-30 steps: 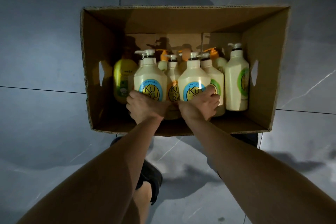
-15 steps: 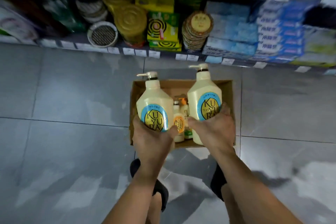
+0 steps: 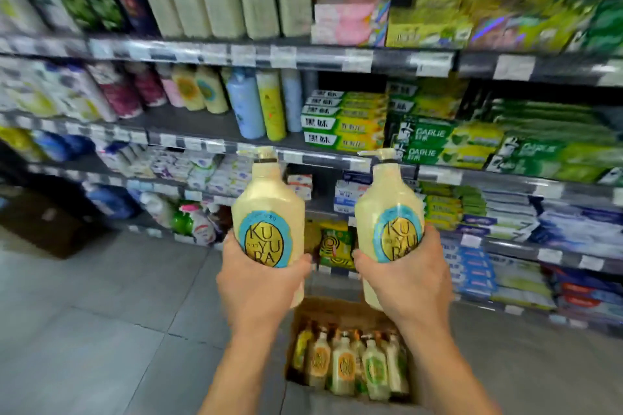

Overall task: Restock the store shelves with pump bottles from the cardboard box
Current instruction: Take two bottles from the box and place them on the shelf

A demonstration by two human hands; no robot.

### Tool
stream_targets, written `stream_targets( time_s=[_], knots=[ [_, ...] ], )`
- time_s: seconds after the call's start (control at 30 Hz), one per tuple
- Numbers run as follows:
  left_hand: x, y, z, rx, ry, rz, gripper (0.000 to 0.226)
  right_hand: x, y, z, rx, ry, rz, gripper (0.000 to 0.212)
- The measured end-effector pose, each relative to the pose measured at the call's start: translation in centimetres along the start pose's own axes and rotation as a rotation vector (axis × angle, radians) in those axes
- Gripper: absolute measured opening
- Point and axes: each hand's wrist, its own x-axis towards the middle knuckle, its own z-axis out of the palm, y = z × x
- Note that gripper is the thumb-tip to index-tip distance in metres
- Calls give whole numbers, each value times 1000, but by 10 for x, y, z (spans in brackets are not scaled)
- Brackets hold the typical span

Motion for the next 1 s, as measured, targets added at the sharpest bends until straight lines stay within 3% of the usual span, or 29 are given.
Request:
stream_targets(
  time_s=[0.27, 0.5, 0.63, 0.73, 1.0],
  knots=[
    [-74, 59, -63, -81, 200, 55, 73, -36, -50, -69, 198, 17, -230, 84],
    [-80, 64, -114, -101, 274, 75, 74, -70, -76, -72, 286, -44, -398, 80],
    [-65, 54, -136, -107, 275, 99, 76, -85, -94, -48, 294, -57, -430, 89],
    [-46, 39, -158, -118, 258, 100, 76, -99, -109, -15, 327, -62, -446, 81],
    [58, -15, -241, -127, 186, 121, 77, -149, -169, 113, 315, 0, -408, 85]
  ],
)
